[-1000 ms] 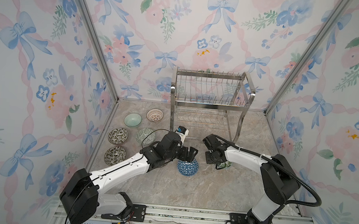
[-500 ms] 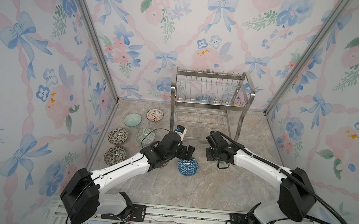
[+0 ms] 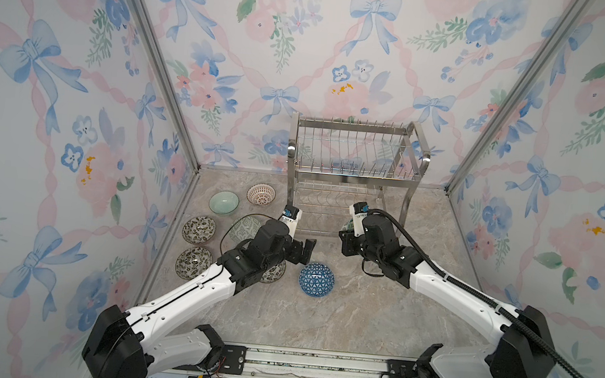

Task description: Load the bowls into the dish rack

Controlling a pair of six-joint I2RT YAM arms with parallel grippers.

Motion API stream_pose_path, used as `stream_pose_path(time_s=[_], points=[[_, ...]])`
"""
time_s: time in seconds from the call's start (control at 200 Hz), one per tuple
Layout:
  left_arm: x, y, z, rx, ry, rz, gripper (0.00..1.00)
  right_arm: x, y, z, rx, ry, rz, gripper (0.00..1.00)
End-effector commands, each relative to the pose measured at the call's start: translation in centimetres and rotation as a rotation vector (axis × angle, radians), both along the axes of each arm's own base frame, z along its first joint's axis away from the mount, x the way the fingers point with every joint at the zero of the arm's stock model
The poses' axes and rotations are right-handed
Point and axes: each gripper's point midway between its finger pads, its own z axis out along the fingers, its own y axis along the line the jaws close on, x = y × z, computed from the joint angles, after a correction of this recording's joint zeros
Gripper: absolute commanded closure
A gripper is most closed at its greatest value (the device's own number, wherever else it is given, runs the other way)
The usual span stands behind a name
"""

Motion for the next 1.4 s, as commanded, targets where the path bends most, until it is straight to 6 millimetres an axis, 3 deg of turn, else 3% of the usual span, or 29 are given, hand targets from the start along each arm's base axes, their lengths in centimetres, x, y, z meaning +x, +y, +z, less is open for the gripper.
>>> stream_pose_path(time_s=[0.0, 0.39, 0.44, 0.465, 0.685, 1.395], points=[[1.1, 1.8, -0.7, 0.091, -0.038, 0.071, 0.02, 1.8, 2.8, 2.8, 0.101, -0.161, 0.062, 1.0], [2.5, 0.7, -0.8, 0.081, -0.012, 0.086, 0.02, 6.3, 5.0, 2.5, 0.265, -0.232, 0.09, 1.0], [2.6, 0.8, -0.7, 0.08, -0.015, 0.092, 0.02, 6.7, 5.1, 3.0, 0.295, -0.245, 0.098, 1.0], [2.7, 0.9, -0.6, 0.078, -0.016, 0.094, 0.02, 7.2, 5.3, 2.0, 0.297, -0.228, 0.097, 1.0], [3.2, 1.3, -1.0, 0.055, 0.01, 0.11, 0.02, 10.3, 5.6, 1.0, 0.427, -0.194, 0.089, 1.0], [5.3, 3.1, -0.7, 0.024, 0.02, 0.14, 0.02, 17.6, 10.5, 0.1, 0.653, -0.195, 0.101, 1.0]])
